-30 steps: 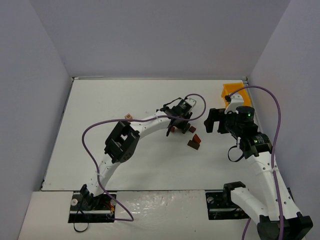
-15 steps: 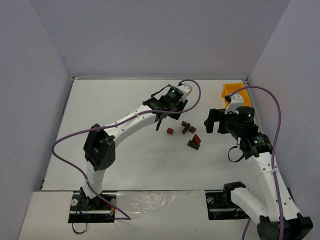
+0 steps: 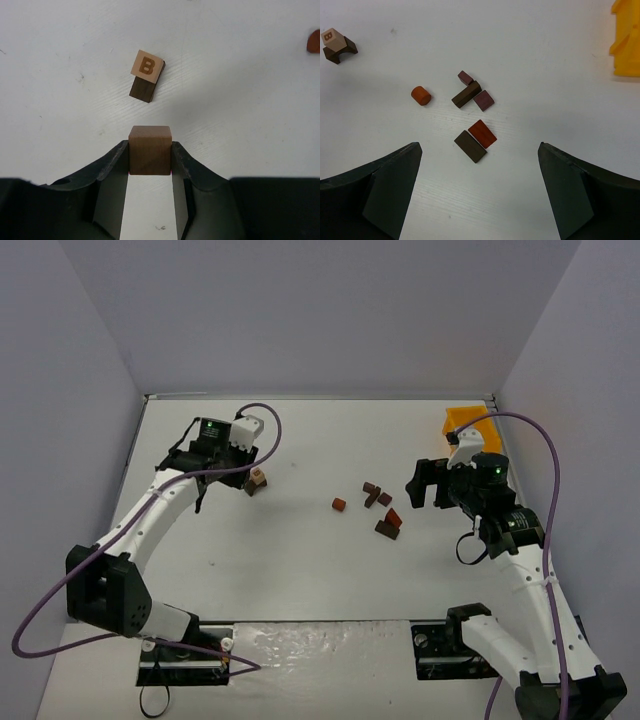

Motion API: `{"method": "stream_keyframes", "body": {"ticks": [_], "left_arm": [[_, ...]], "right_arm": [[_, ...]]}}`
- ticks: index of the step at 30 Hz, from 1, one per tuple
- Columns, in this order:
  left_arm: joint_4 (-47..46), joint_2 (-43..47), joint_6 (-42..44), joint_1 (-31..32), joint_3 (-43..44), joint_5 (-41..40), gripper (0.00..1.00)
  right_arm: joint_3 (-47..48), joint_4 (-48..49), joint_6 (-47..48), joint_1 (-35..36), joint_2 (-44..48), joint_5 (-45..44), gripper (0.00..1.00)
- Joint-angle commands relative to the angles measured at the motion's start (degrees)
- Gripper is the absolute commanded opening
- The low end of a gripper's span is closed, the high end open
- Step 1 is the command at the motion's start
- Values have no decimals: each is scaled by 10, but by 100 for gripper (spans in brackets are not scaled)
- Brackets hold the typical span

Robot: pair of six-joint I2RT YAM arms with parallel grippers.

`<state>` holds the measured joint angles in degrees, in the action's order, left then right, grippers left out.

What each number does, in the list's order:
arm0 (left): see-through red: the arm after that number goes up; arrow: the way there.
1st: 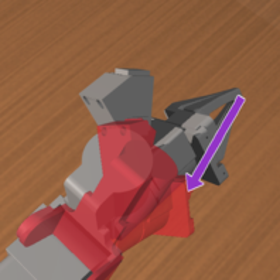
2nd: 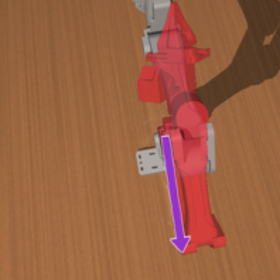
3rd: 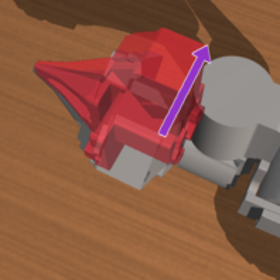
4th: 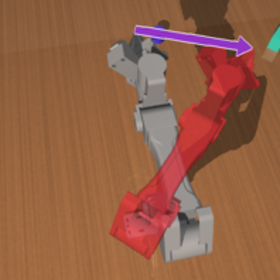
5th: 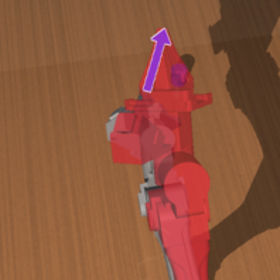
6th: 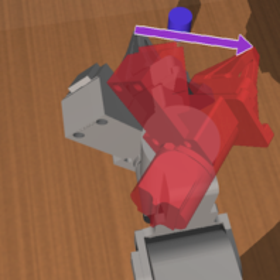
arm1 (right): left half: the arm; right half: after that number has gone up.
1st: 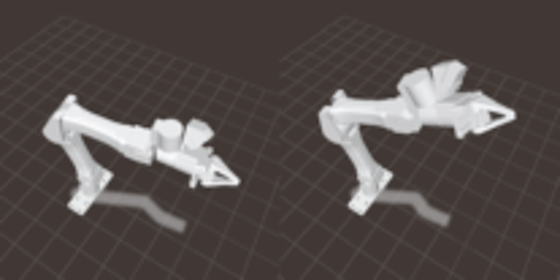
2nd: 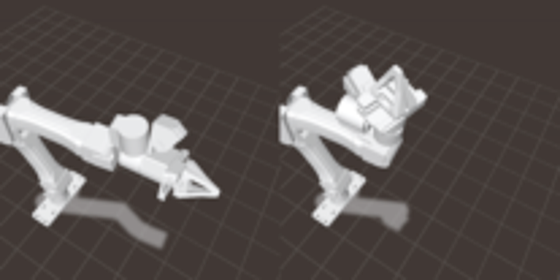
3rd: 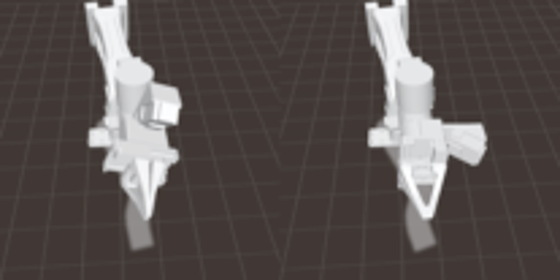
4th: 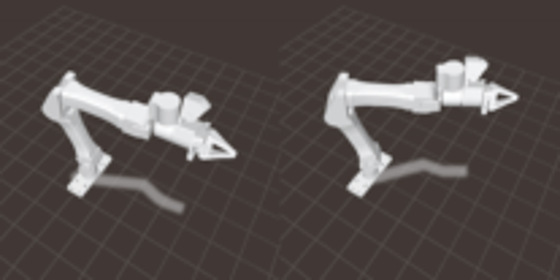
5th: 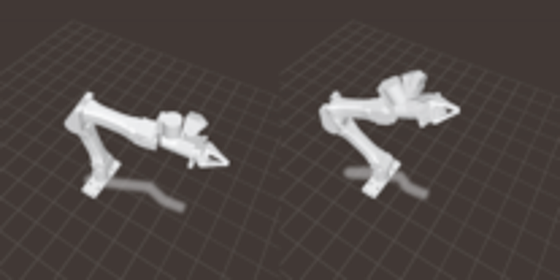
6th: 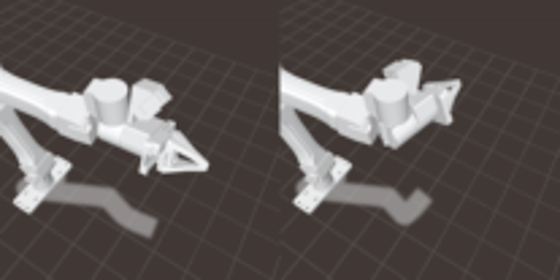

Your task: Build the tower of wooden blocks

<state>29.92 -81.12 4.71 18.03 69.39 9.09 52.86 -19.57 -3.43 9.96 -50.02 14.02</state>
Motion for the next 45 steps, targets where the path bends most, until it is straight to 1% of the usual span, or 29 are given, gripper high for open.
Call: {"method": "stream_keyframes", "body": {"ticks": [1,4,13,22,31,45], "left_arm": [[-28,8,100,-48,-9,86,0],[-48,-5,131,-75,-15,131,0],[-134,-43,184,-90,-48,182,0],[-149,-83,209,-104,-43,235,0],[-153,-112,218,-109,-36,242,0],[-161,-133,217,-113,-24,241,0]], "right_arm": [[24,25,10,9,-1,16,100],[22,24,11,12,2,18,100],[18,25,16,16,8,22,100],[19,25,19,16,6,22,100],[20,25,24,16,2,20,100],[18,24,24,16,5,18,100]]}}
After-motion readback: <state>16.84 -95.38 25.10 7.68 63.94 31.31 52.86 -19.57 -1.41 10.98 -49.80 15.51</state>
